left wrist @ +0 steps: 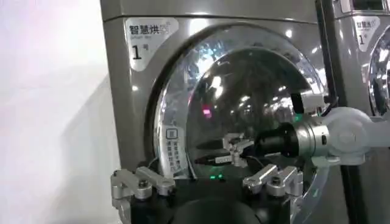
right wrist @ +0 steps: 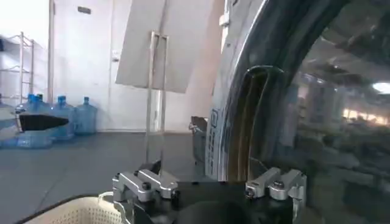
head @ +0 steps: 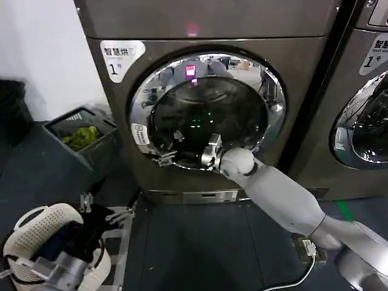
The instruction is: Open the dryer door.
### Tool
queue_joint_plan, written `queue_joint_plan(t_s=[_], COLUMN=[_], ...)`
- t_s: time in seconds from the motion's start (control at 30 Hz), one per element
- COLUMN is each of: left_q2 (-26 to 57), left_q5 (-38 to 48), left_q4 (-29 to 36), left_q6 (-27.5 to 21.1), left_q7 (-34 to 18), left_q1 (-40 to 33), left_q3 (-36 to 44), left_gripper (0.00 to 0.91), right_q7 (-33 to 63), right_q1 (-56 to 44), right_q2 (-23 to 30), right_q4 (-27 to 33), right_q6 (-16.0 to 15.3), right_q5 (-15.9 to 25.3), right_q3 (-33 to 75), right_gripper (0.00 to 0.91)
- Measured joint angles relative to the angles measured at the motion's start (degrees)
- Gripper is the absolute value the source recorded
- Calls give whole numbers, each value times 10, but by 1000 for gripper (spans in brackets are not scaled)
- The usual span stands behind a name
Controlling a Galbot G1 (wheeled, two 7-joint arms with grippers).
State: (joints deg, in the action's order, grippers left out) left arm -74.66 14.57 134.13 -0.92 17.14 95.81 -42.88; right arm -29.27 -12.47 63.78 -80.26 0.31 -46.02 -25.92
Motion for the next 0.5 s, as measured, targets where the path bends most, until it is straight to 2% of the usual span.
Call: queue_joint_plan(t_s=[0.5], left_q2=[4], left_q5=[1], left_q4=[-1], left_q6=[-1], left_q7=[-3], left_q1=[-11], left_q3=[-4], left_gripper=[907], right_q7=[-6], right_q1=[22], right_q2=[28], right_q4=[29], right_q6=[1], right_q5=[0], right_q3=[-16], right_gripper=[907])
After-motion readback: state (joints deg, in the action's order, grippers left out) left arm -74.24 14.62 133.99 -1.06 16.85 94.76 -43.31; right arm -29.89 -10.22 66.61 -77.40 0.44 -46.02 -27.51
